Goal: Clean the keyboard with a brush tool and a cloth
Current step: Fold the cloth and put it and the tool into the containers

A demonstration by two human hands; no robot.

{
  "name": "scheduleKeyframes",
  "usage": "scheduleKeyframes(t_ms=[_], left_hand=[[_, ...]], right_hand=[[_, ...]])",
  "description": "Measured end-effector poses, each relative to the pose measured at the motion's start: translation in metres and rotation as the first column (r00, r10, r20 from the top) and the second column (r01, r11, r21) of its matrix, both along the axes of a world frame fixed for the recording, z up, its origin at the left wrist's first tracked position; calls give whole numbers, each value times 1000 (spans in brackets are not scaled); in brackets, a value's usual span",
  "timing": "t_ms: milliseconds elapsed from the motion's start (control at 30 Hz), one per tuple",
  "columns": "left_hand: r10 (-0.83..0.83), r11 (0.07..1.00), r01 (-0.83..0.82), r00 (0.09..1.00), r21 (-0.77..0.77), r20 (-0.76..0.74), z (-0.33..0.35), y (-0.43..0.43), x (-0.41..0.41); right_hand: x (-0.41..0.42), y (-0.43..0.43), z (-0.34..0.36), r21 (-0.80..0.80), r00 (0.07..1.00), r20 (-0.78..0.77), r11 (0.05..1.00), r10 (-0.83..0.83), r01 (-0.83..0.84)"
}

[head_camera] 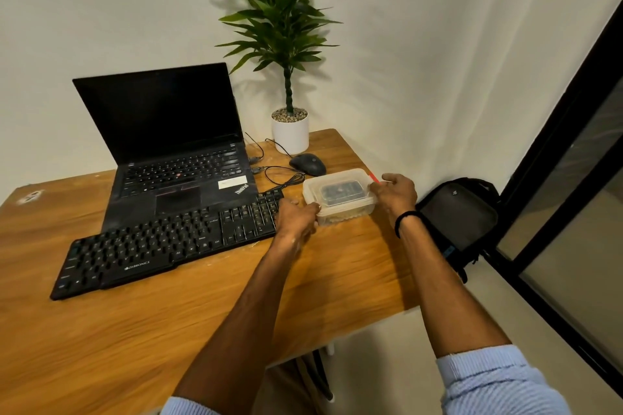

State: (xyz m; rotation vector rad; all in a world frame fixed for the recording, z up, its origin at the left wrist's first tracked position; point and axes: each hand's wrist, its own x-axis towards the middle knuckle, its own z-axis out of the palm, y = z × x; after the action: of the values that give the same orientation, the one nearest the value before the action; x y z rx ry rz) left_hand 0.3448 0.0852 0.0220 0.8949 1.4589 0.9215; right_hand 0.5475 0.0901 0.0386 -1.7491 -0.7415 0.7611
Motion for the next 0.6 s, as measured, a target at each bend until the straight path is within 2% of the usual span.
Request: scheduleKeyframes(t_ms=[67,200,300,400,467,600], left_hand=[[8,1000,-8,999,-7,36,-3,0,1],[78,996,-81,994,38,81,-9,-1,6],[160,981,-151,985,123,-63,-6,-11,10],[262,929,-186,941,321,-213,-6,-21,15],[303,879,-151,910,453,-284,-10,-20,19],[311,833,-33,853,552,-419,-1,-20,29]], right_hand=[[-6,-3,-5,68,991,133,998,-8,-1],[-11,-5,-8,161,968,249,987,-25,-16],[-13,-3,-7,164,947,320,986,-20,-35],[-12,-3,-8,161,950,313,986,-14,-39],[-12,-2,-8,158,950,312,987,-13,-39],[-12,-1,-8,150,948,318,988,-11,-39]])
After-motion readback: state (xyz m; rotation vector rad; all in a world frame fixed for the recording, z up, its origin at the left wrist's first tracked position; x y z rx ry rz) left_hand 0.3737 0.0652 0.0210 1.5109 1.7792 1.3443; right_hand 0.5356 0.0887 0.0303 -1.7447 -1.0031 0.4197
